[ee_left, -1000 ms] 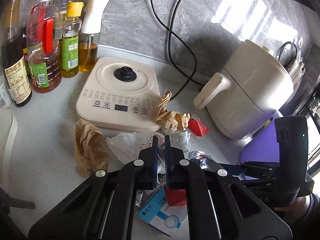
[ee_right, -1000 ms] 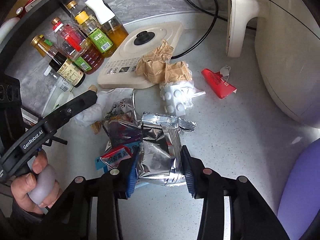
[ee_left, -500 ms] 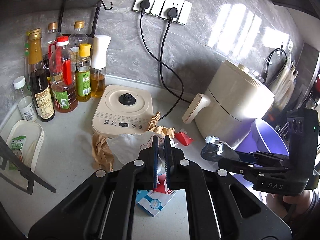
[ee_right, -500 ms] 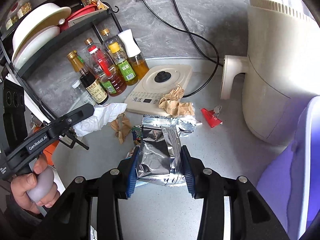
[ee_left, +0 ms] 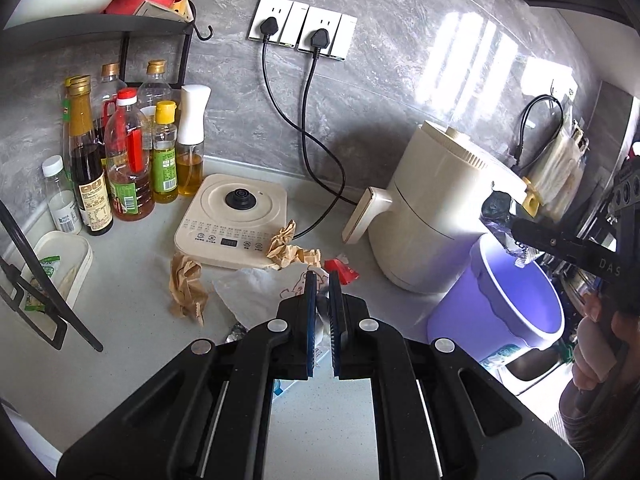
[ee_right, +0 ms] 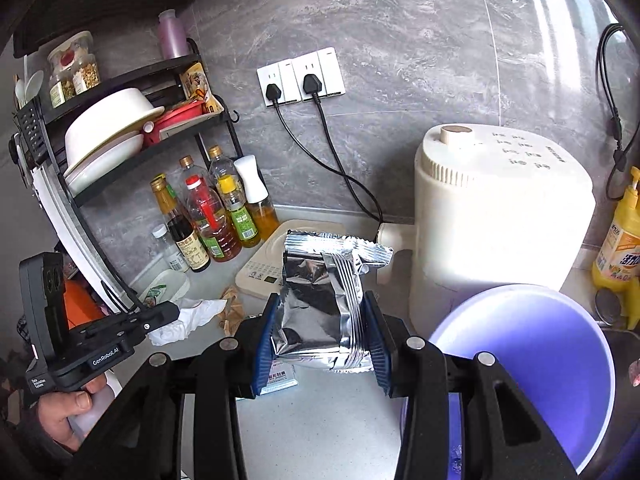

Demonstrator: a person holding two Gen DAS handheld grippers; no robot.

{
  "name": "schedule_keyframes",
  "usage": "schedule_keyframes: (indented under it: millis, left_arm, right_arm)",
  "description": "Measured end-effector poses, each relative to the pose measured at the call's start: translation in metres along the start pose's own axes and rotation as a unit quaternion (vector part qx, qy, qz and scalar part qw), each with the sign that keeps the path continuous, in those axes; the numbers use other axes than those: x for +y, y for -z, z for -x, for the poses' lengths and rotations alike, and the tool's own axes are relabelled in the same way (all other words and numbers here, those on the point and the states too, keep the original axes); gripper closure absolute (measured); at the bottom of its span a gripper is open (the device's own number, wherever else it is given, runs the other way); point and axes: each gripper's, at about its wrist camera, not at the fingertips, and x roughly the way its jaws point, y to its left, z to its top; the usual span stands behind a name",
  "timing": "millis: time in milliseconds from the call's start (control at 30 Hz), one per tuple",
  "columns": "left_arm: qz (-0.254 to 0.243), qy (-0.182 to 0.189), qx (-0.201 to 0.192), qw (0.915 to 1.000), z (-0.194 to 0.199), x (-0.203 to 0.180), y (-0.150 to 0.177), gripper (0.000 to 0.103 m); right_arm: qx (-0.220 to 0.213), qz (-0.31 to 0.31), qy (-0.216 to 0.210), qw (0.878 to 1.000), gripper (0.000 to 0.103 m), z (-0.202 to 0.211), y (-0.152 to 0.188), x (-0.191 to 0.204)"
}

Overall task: Collect trash
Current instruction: 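Carry foil packet into bucket and open right gripper while left releases bag inside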

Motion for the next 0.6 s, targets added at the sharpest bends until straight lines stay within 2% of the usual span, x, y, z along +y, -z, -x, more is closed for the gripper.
schedule_keyframes:
  millis: [167,200,267,400,600]
  left_arm:
    - [-0.009,0.006,-0.002,0.9999,-0.001,-0.025,0.001,0.097]
    - [-0.011,0.008,-0.002,0.9999,-0.001,-0.031,0.001,0.097]
    - [-0.014,0.011,-0.003,0.9998,-0.001,-0.042,0.002,0.097]
    - [-0.022,0.018,-0.003,0.9996,-0.001,-0.064,0.003,0.097]
    - [-0.038,0.029,-0.009,0.9988,0.001,-0.099,0.002,0.097]
  right_arm:
    - [-0.012,-0.028,0.031,0.999,0.062,0.023,0.004,-0.034]
    - [-0.014,-0.031,0.037,0.999,0.060,0.026,0.005,-0.040]
    - [-0.019,-0.035,0.048,0.998,0.052,0.034,0.008,-0.049]
    - [-0.041,-0.035,0.061,0.997,0.016,0.053,0.014,-0.064]
    - [-0.044,-0.045,0.065,0.996,0.009,0.072,0.025,-0.087]
